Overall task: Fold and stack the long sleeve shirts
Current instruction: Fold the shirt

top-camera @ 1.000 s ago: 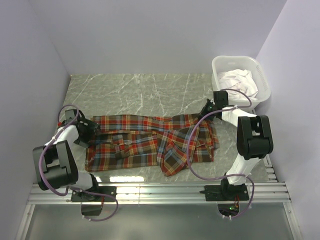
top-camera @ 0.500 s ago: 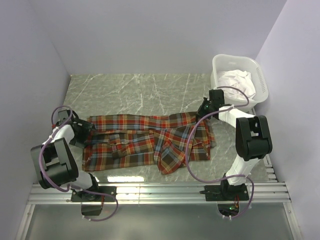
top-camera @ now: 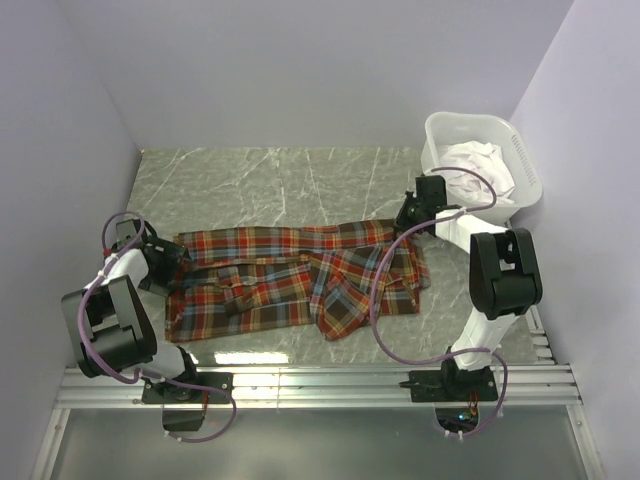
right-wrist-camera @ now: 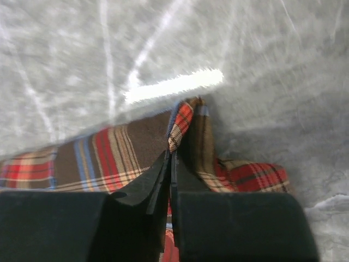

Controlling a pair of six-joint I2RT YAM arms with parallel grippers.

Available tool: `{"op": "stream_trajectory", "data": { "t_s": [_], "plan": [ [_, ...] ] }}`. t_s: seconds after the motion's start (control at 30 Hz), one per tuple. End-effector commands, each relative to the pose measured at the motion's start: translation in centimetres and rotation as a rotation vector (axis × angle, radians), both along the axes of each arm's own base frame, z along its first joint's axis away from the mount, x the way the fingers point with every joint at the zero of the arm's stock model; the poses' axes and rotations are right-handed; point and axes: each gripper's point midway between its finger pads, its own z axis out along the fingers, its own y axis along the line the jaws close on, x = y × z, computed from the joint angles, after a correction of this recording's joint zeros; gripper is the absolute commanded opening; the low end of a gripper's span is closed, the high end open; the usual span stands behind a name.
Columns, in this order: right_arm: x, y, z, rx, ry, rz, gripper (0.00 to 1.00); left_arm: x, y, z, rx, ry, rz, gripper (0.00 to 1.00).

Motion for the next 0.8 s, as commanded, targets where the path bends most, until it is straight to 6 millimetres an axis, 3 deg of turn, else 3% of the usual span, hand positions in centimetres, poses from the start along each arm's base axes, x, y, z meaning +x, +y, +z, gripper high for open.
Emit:
{"op": "stream_trajectory", "data": {
  "t_s": [0.0, 0.13, 0.27, 0.3, 0.4, 0.47, 0.5, 0.77],
  "plan": [
    [0.7, -1.5, -0.9, -0.048, -0.031, -0.058, 0.12, -2.8, 2.1, -1.8, 0.096, 0.133, 0.02, 0.88],
    [0.7, -1.5, -0.1, -0.053, -0.042, -0.067, 0.25, -2.0, 2.3, -0.7, 0.109, 0.1, 0.006, 0.89],
    [1.3, -1.0, 2.4, -0.08, -0.081, -0.055, 0.45, 0.3, 2.3, 3.0, 0.133, -0.005, -0.057, 0.92],
    [1.2, -0.1, 3.0, -0.079, -0.093, -0.036, 0.48, 1.1, 2.4, 4.7, 0.145, -0.041, -0.068, 0.92],
    [0.8, 1.3, 5.5, -0.103, -0.147, -0.025, 0.61, 2.1, 1.9, 7.3, 0.18, -0.104, -0.101, 0.92],
    [0.3, 1.6, 5.9, -0.114, -0.153, -0.042, 0.68, 2.5, 1.3, 8.2, 0.193, -0.135, -0.122, 0.91],
    [0.0, 1.7, 6.4, -0.107, -0.163, -0.049, 0.7, 2.7, 1.1, 8.3, 0.197, -0.142, -0.134, 0.91],
    [-3.2, 2.4, 3.1, -0.042, -0.096, -0.041, 0.68, 3.3, -0.4, 6.0, 0.217, -0.084, -0.207, 0.85]
  ]
}}
